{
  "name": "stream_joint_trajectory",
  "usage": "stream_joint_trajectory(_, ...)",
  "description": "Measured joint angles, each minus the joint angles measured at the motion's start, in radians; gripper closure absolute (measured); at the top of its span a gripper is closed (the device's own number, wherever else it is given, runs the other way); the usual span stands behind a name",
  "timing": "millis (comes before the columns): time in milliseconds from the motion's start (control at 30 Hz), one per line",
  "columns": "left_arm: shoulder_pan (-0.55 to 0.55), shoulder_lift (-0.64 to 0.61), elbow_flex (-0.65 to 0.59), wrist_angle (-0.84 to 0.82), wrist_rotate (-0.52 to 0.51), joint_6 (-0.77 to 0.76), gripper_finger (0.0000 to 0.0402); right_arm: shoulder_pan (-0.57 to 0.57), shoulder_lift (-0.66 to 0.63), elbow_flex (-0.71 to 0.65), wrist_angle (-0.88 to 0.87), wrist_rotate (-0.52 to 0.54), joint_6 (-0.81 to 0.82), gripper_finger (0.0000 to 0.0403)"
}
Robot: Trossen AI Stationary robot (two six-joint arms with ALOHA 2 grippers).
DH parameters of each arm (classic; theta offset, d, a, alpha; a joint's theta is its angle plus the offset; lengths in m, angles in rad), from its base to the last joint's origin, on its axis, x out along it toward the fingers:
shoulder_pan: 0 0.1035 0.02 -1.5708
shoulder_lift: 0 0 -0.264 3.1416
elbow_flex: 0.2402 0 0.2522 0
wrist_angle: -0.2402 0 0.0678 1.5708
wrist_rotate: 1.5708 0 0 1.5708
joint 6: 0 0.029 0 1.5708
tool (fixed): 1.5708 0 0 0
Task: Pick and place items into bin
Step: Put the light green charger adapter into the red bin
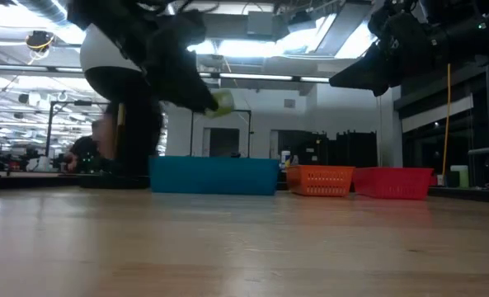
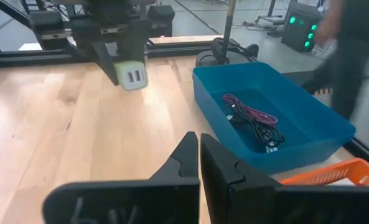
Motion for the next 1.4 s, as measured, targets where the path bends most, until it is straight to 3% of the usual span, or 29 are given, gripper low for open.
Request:
stream_joint_trajectory(133,0.002,-0.035,-0.092,0.217,0.045,0.07,0.0257,0.0,0.0,0.0,0.001,-0.009,0.015,0.0402)
stream_joint_trajectory(333,0.005,-0.026,-0.136,0.474,0.097,0.236,0.0257,0.002,0.0,0.0,0.02,-0.058,0.022,0.0402)
stream_joint_trajectory(600,0.067,0.025,-0.137,0.68,0.246,0.321,0.0257,0.023,0.01,0.0,0.029,-0.06,0.042,0.0402)
stream_joint_trajectory(900,0.107,0.097,-0.137,0.892,0.315,0.346,0.0257,0.049,0.088,0.0,0.122,-0.06,0.041,0.0402)
stream_joint_trajectory(1400,0.105,0.102,-0.137,0.94,0.333,0.351,0.0257,0.048,0.163,0.0,0.248,-0.06,0.037,0.0402)
